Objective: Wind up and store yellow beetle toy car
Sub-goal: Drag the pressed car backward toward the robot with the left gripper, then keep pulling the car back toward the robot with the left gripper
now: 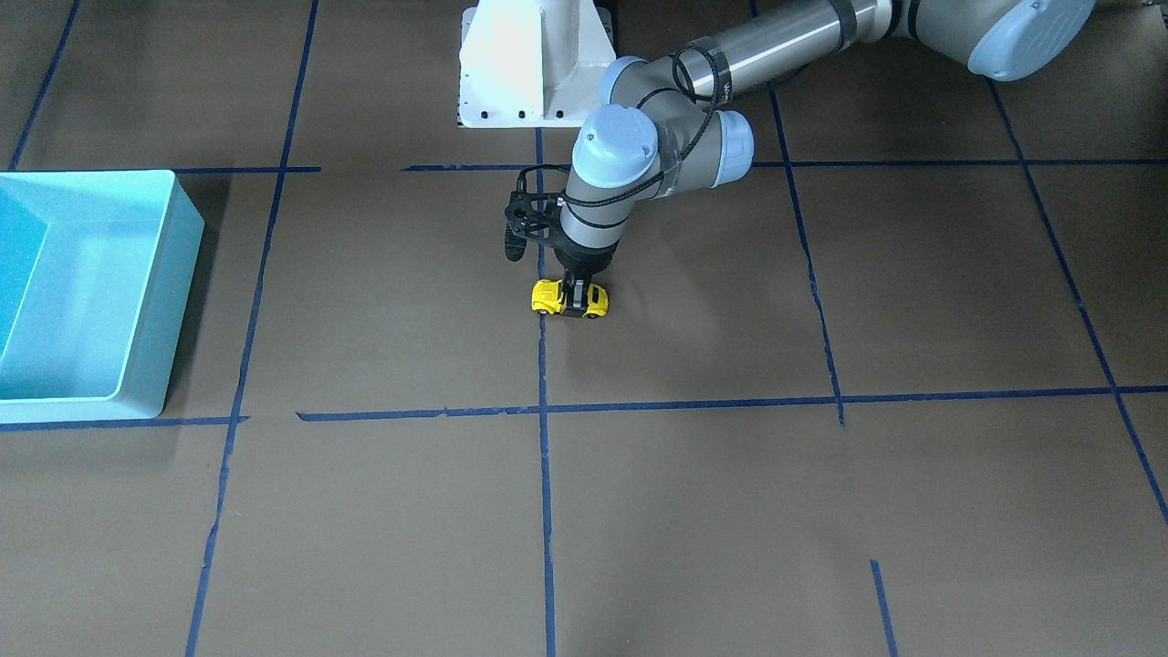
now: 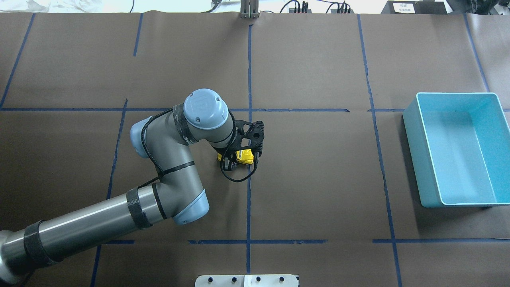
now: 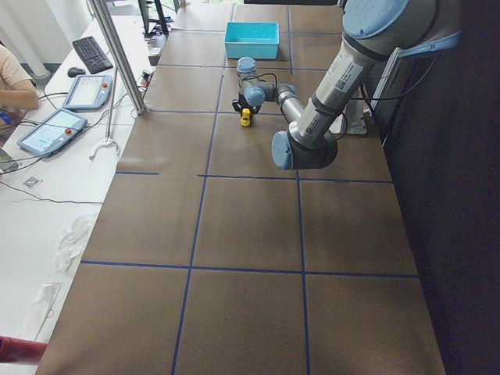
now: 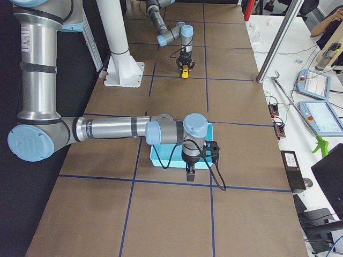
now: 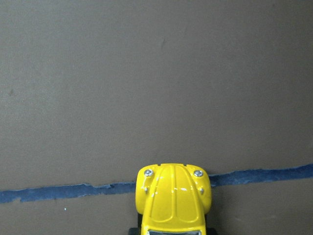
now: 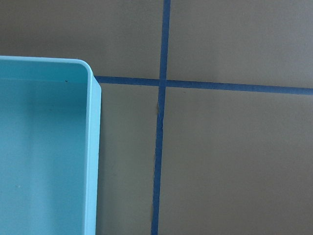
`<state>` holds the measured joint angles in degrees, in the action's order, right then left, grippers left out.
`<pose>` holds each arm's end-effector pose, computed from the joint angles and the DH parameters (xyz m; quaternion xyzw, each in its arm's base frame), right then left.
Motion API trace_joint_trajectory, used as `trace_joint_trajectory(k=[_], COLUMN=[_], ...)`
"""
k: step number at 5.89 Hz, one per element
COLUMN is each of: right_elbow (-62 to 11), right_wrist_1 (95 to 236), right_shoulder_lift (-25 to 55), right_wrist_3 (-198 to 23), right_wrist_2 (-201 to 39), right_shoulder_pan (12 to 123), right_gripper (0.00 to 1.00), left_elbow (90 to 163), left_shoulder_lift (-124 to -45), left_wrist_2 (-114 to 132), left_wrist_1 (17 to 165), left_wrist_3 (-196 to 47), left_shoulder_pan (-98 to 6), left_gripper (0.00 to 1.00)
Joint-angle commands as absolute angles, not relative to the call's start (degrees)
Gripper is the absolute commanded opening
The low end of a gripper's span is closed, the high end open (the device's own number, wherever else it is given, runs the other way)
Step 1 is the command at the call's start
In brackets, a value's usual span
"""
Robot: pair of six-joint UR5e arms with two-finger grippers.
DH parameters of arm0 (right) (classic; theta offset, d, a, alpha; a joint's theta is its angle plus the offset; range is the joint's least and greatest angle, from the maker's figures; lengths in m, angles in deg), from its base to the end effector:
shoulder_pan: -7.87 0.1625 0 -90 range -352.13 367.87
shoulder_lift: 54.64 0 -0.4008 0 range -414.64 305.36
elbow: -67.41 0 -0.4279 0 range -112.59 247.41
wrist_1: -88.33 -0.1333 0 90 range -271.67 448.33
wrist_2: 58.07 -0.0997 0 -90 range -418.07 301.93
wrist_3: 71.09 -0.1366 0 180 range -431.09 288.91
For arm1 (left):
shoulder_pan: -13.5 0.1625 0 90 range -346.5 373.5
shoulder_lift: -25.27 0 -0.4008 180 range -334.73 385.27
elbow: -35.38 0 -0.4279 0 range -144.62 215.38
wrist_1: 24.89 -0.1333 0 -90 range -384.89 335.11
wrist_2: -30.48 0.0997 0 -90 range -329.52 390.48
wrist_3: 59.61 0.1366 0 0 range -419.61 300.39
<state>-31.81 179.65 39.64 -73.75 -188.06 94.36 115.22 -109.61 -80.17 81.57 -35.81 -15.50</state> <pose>0.0147 -0.5044 0.6235 0.0112 -0.3429 -0.0178 0.9391 0.6555 -0.4607 0.2052 0.3512 0.2887 0.6555 0.6030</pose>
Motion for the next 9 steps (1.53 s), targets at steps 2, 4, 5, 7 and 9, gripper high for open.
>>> trace_joint_trajectory(k=[2, 4, 5, 7, 9], right_elbow=[-31.8, -31.8, -31.8, -31.8, -31.8], right_wrist_1=[179.6, 179.6, 179.6, 179.6, 179.6], right_shoulder_lift=[39.6, 39.6, 39.6, 39.6, 39.6], right_wrist_3=[-73.7, -73.7, -73.7, -73.7, -73.7], right_wrist_2=[-188.1, -188.1, -188.1, -188.1, -188.1], right_shoulder_pan=[94.3, 94.4, 94.4, 94.4, 94.4], right_gripper=[1.0, 1.0, 1.0, 1.0, 1.0], left_elbow=[115.4, 115.7, 115.8, 115.9, 116.5], left_shoulder_lift=[-109.2, -108.7, -108.6, -108.2, -107.5], left_wrist_2=[-80.2, -80.2, -80.3, -80.3, -80.3], left_wrist_1=[81.9, 81.9, 81.9, 81.9, 81.9], left_wrist_3=[-35.8, -35.8, -35.8, -35.8, -35.8], left_shoulder_pan=[-15.5, -15.7, -15.7, -15.8, -15.9], left_gripper=[0.36, 0.36, 0.36, 0.36, 0.36])
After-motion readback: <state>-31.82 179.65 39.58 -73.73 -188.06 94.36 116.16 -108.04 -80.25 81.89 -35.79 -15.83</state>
